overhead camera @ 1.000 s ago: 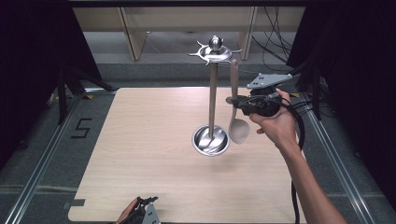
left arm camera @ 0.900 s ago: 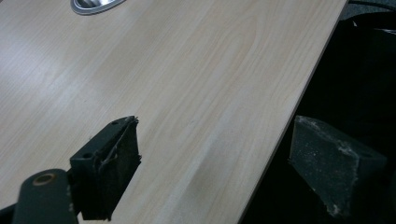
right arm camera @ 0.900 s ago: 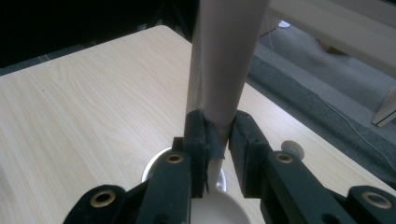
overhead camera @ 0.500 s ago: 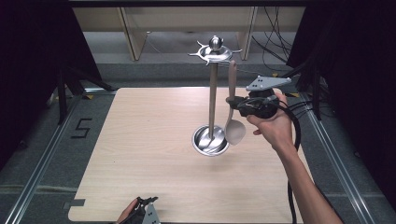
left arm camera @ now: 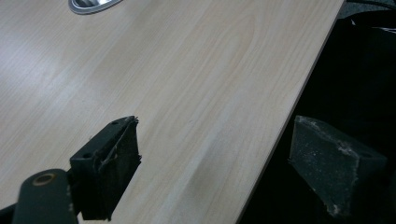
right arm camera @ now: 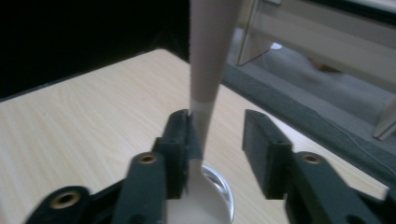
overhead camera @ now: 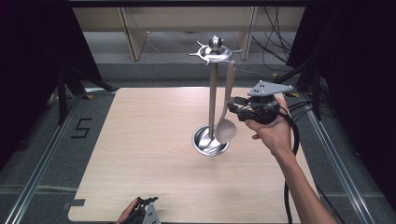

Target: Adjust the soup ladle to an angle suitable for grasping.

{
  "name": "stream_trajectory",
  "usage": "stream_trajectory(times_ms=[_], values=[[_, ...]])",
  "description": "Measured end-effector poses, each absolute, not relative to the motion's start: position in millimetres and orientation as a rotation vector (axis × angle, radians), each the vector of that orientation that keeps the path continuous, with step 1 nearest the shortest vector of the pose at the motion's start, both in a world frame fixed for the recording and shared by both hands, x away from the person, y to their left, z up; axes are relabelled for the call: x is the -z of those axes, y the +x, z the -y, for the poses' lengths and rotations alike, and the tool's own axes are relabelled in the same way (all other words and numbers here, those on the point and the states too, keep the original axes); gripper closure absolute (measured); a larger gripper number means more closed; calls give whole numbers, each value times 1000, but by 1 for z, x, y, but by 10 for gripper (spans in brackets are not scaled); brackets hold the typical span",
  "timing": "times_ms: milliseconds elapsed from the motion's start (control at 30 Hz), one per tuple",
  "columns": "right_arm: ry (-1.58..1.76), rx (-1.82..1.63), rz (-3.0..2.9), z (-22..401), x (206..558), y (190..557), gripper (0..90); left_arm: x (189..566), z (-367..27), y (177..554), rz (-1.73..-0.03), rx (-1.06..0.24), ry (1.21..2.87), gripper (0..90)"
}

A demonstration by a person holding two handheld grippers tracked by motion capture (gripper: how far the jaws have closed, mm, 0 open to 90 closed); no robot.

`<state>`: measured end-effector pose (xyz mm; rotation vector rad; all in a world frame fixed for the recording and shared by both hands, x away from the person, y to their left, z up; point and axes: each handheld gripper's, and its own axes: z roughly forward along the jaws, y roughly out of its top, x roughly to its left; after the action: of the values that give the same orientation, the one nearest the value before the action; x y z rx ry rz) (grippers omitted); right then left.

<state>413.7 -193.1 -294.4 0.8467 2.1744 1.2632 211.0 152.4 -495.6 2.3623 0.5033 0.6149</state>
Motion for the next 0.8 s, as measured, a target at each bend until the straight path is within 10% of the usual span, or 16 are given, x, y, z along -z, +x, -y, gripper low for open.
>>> stream_trajectory(times_ms=[800], values=[[838,-1336,-2120,217,342,364,477,498,-152,212,-520,-630,2350,150]])
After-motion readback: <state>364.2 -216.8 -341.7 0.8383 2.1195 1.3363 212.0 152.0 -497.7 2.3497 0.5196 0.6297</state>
